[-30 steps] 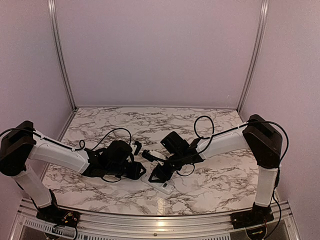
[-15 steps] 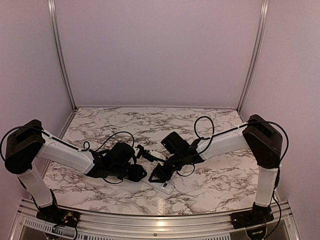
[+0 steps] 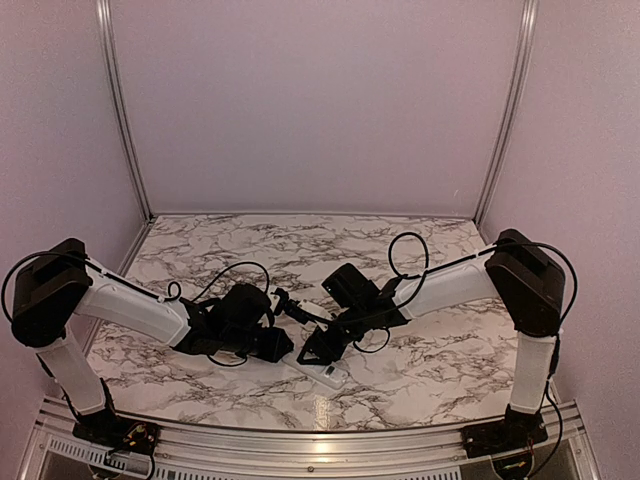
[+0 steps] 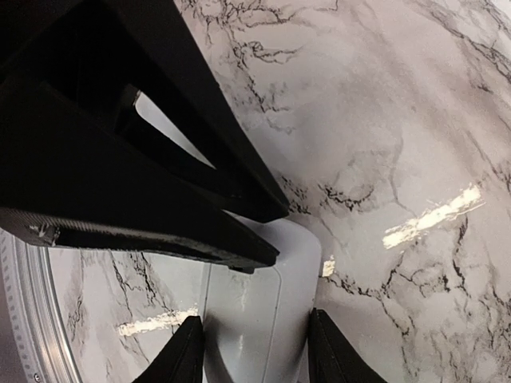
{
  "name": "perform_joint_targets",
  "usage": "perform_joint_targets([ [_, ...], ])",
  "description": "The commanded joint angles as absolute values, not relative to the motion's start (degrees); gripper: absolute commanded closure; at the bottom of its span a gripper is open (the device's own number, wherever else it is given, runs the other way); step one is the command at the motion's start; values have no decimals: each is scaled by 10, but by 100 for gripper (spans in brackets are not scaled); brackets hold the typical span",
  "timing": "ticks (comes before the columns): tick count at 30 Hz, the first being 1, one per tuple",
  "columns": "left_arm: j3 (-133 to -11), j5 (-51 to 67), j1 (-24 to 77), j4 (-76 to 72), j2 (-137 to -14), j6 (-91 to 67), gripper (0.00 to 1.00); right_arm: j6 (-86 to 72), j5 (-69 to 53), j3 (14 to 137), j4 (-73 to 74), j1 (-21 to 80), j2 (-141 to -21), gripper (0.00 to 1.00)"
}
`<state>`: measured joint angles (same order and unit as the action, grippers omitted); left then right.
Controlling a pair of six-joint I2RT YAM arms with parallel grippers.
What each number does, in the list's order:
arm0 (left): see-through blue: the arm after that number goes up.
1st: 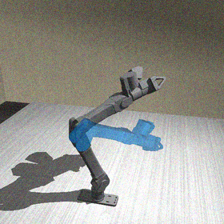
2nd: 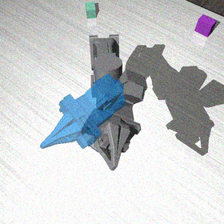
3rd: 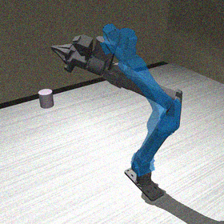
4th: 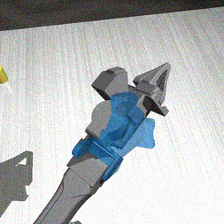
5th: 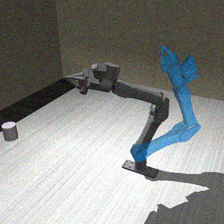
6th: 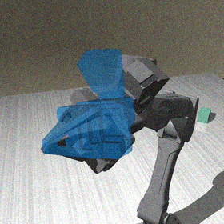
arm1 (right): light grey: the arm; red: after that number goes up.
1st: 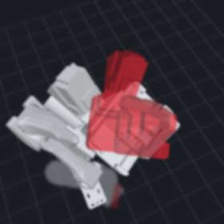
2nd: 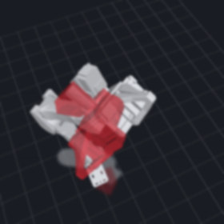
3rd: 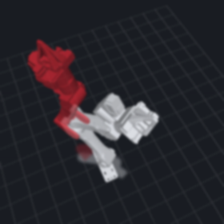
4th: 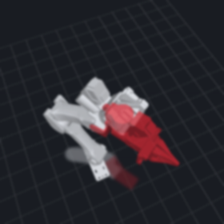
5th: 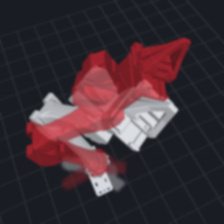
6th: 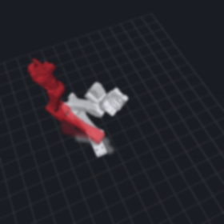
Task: Load the batteries into the remote control
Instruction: Press the battery cover on the remote control.
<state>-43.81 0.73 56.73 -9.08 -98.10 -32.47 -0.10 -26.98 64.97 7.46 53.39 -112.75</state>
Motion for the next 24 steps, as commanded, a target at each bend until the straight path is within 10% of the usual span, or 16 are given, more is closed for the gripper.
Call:
perform_joint_targets([
  [1, -443, 5, 570, -65, -988, -301, 85, 16, -246, 636, 106, 539, -1152, 59],
  [24, -424, 45, 557, -106, -979, -317, 78, 20, -246, 638, 109, 539, -1155, 59],
])
